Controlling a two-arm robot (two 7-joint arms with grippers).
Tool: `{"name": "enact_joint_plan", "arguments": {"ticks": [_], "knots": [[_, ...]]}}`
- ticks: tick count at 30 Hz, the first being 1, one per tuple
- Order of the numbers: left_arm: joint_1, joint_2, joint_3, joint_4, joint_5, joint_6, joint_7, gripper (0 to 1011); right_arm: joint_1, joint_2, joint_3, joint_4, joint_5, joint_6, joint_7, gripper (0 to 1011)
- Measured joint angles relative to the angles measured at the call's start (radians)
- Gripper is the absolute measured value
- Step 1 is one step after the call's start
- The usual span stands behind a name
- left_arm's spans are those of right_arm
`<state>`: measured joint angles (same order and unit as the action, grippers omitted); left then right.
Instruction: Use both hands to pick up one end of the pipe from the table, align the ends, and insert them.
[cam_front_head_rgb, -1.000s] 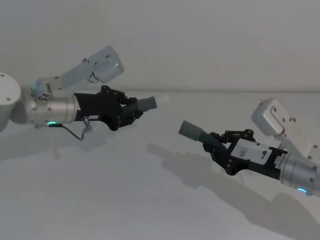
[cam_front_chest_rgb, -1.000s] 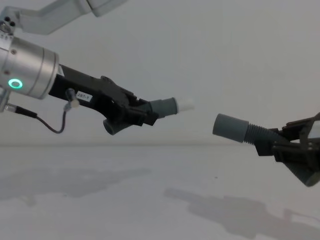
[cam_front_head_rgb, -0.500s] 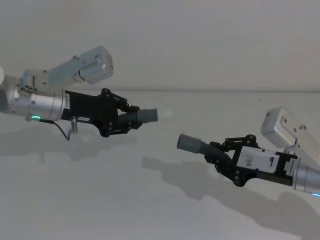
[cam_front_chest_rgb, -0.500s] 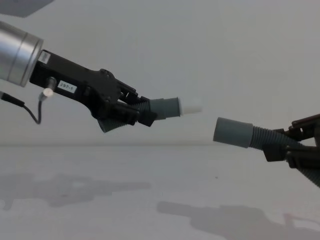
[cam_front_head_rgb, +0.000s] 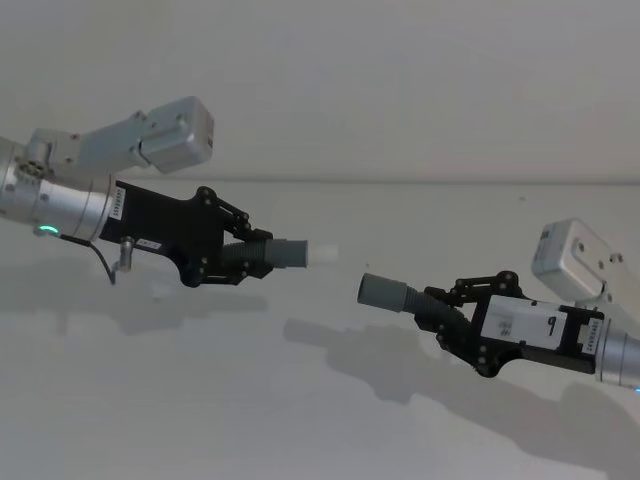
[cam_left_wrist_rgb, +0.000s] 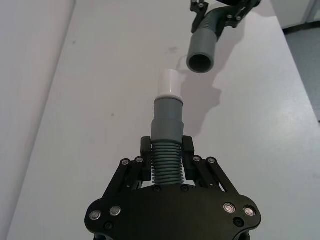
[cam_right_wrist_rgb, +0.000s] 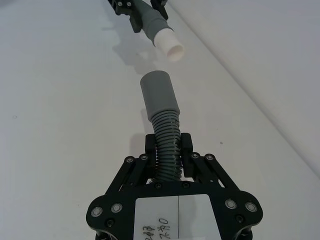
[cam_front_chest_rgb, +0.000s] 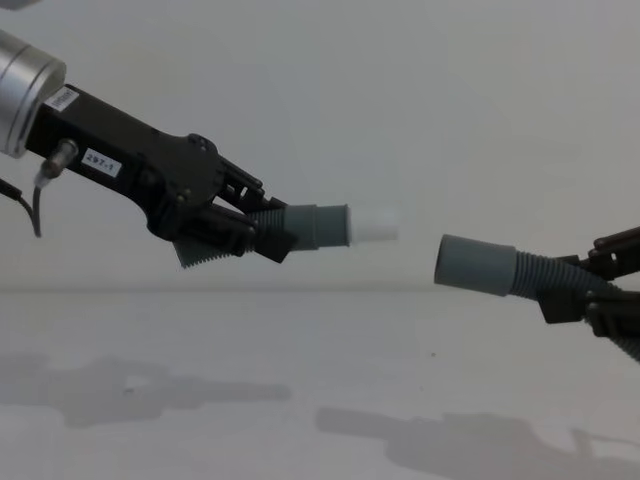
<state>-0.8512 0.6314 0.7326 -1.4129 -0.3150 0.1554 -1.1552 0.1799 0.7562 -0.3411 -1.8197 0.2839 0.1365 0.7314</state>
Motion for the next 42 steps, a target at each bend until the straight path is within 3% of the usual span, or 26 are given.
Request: {"name": "enact_joint_plan", "arguments": {"ticks": [18,42], "knots": [[-0.024,0.012,0.027,-0.004,-0.016,-0.008,-0.049,343,0.019,0.02,-0.013,0.002,0.002,-0.002,-0.006,274],[-0.047,0.005,0.059,0.009,-0.024,-0.006,-0.063,343,0.046,0.032,-0.038,0.014,0.012,0.0,-0.008,274]]}}
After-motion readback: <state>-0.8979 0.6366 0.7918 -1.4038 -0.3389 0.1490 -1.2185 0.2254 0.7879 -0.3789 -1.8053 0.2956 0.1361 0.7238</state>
